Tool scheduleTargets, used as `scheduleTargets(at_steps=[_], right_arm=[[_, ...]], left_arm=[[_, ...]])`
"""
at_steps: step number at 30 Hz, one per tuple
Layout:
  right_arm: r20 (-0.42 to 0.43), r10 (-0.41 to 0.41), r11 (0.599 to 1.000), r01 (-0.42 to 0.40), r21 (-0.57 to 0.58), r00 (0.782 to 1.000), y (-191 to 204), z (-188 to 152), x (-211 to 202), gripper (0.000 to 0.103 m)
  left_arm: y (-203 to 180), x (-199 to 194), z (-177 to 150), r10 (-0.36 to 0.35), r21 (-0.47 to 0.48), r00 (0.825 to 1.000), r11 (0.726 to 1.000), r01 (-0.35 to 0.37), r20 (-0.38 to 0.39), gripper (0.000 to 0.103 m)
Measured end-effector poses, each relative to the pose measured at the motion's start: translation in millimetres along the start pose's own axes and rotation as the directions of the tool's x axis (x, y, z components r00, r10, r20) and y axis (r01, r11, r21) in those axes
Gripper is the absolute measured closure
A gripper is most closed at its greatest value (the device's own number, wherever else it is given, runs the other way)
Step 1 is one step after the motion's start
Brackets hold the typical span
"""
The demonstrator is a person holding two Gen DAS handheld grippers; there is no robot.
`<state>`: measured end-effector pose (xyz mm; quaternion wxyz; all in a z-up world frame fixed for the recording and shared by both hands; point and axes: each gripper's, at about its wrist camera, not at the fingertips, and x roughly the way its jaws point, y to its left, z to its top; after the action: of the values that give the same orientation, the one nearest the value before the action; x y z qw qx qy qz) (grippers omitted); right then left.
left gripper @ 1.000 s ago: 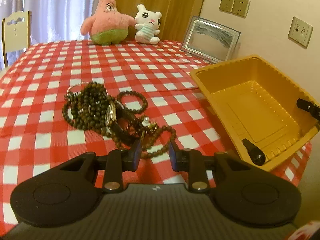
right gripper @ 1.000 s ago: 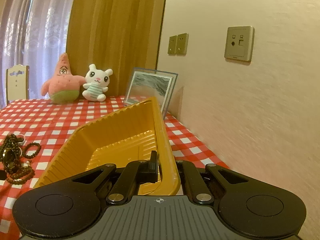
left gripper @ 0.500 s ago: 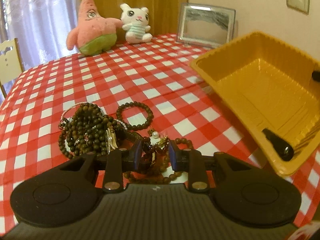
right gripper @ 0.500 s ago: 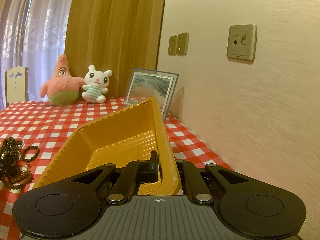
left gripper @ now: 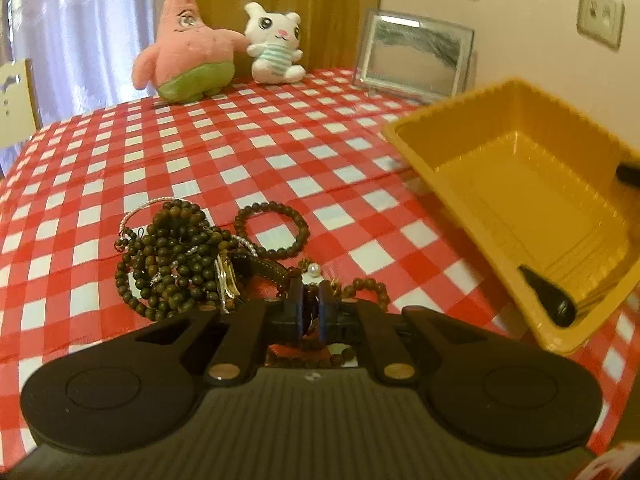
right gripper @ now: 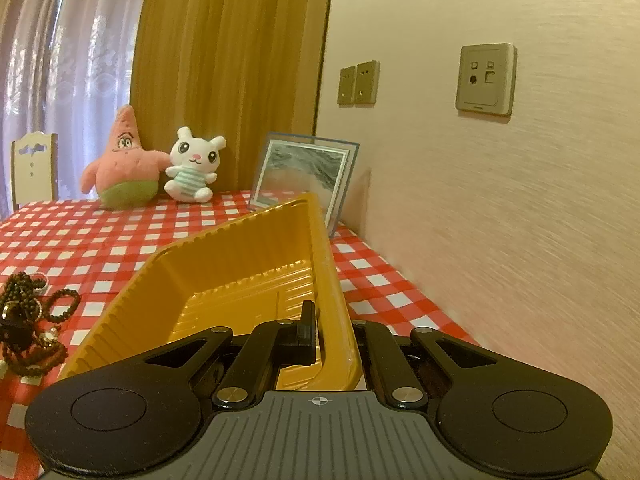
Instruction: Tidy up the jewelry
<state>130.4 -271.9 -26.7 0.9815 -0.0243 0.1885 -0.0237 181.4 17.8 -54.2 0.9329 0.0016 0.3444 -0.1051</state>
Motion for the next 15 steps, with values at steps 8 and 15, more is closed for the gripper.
scheduleTargets(at_steps=[8, 15], right_arm=[[0.000, 0.006, 1.000, -0.006, 0.001, 1.000, 2, 0, -1, 0.098], [0.000, 0.008, 1.000, -0.008, 0.003, 1.000, 1, 0, -1, 0.098]], left_arm=[[13, -8, 4, -0.046, -0.040, 0.999, 0.998, 0.045, -0.014, 0.098], [16, -25, -6, -0.043, 0.024, 0.997, 0.999, 0.045, -0.063, 0.098]])
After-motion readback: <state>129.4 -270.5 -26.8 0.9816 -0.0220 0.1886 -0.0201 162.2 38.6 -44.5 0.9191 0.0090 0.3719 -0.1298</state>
